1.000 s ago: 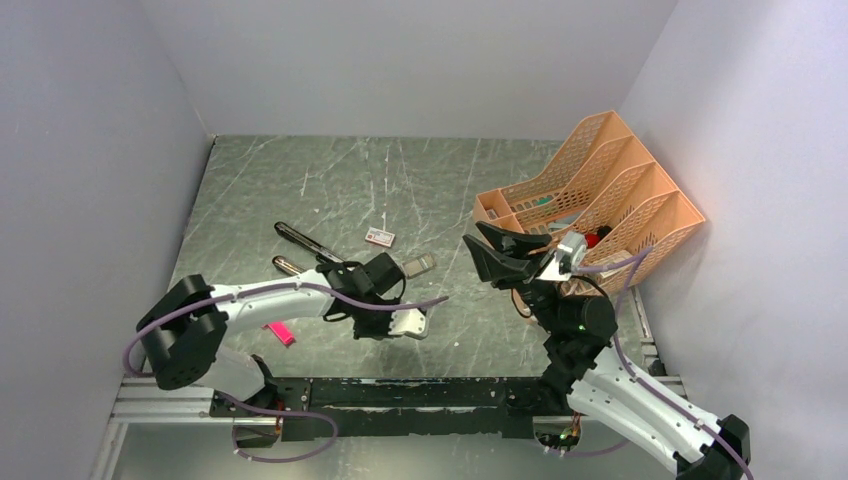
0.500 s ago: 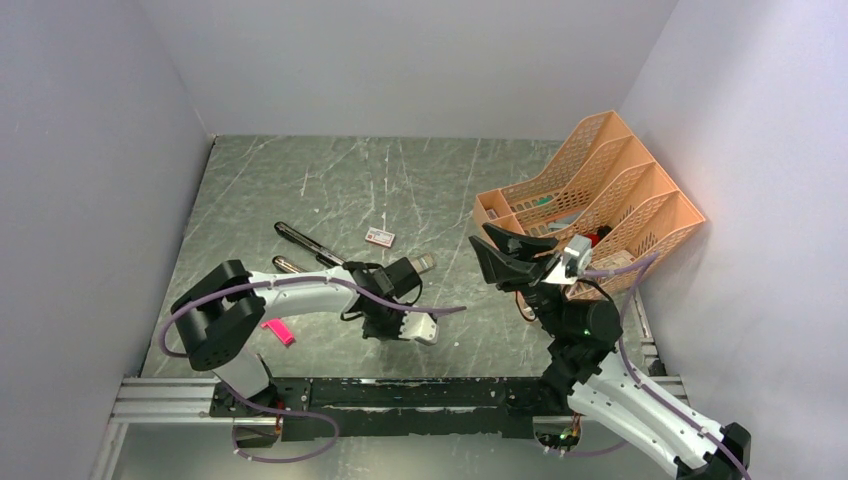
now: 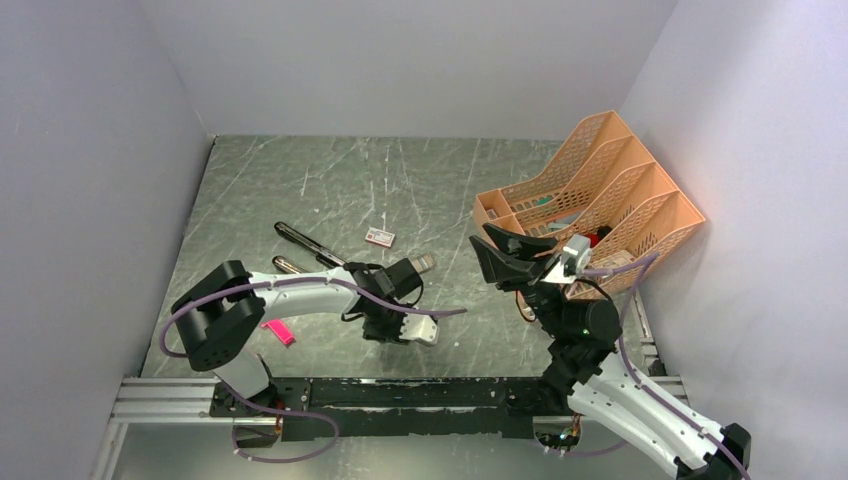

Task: Load the staples into the stapler
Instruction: Place the staple at the center of the board.

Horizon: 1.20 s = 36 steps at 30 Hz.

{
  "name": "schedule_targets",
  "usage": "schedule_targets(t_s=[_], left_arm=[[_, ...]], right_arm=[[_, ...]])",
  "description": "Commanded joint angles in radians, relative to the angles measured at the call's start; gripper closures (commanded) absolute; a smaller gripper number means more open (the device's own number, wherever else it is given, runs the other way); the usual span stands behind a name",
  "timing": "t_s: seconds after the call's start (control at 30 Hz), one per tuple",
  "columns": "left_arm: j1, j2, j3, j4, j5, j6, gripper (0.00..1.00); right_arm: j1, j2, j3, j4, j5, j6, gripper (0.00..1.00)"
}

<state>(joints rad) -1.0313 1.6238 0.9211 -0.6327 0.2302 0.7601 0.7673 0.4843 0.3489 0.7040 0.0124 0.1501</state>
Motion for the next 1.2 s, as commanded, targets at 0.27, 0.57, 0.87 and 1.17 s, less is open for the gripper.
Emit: schedule_targets(t_s=[0.27, 0.57, 0.87, 1.17], left_arm=[[-0.004, -0.268, -0.033, 0.152, -0.103, -0.142, 0.61], [0.039, -0.582, -0.148, 0.435, -0.199, -0.424, 0.51], [0.227, -0.732, -0.1, 0.535, -0.398, -0.873, 0.29], [0.634, -0.724, -0.033, 0.408, -0.175, -1.063, 0.21]], right_arm=[[0.002, -0.095, -0.001, -0.029, 0.06, -0.058, 0.55], [0.001, -0.167, 0.013, -0.169, 0.161, -0.127, 0.53], [0.0, -0.043, -0.014, -0.238, 0.046, -0.127, 0.51], [0.057, 0.356, -0.01, -0.178, -0.224, -0.143, 0.53]])
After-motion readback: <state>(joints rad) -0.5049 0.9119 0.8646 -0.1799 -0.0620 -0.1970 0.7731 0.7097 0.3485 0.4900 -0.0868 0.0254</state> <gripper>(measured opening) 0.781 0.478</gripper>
